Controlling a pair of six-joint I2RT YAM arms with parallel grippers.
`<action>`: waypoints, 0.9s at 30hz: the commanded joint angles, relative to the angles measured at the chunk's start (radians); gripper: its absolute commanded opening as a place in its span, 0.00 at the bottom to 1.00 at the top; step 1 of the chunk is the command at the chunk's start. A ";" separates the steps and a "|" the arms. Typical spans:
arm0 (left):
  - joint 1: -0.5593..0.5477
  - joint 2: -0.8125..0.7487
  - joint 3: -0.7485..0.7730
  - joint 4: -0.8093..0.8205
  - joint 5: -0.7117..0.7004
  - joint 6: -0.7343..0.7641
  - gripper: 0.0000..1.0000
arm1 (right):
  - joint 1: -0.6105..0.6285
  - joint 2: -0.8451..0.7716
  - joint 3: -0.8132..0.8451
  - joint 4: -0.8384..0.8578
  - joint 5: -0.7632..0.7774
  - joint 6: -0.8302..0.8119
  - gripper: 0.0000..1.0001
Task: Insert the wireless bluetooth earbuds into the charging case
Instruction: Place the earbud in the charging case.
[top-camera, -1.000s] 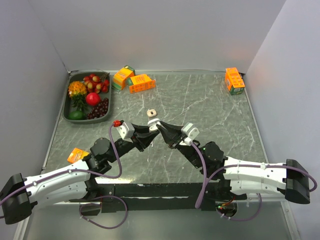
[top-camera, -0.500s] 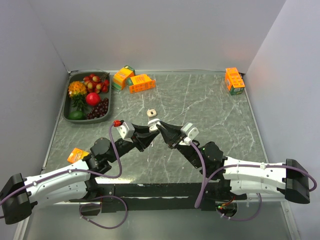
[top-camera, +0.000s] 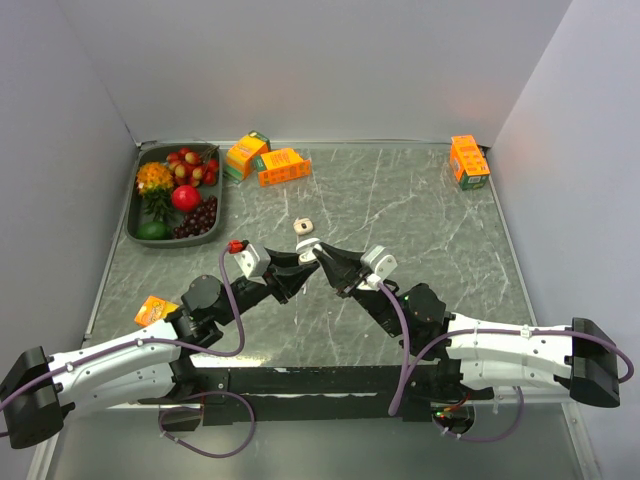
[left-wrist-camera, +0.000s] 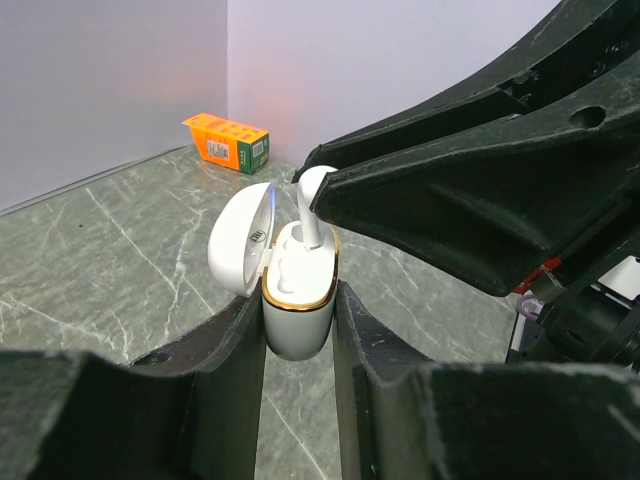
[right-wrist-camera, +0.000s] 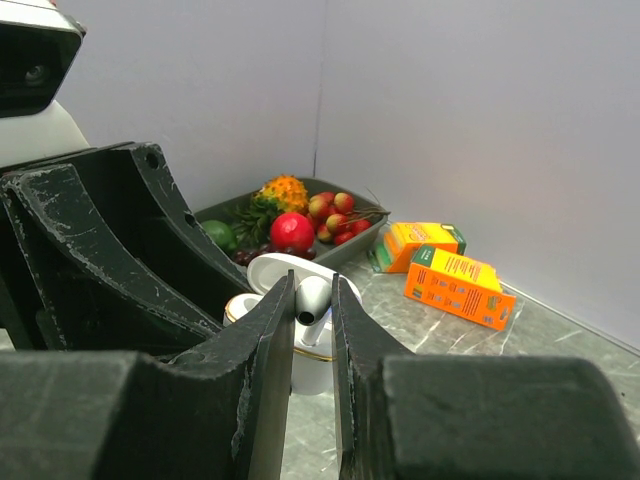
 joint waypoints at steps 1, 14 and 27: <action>-0.005 -0.021 0.016 0.072 0.003 0.002 0.01 | -0.002 -0.019 0.010 -0.015 0.030 0.008 0.00; -0.005 -0.011 -0.001 0.065 0.000 0.032 0.01 | -0.002 -0.035 0.022 -0.041 0.019 0.021 0.00; -0.019 -0.011 -0.018 0.074 0.006 0.079 0.01 | -0.008 -0.039 0.031 -0.051 0.031 0.031 0.00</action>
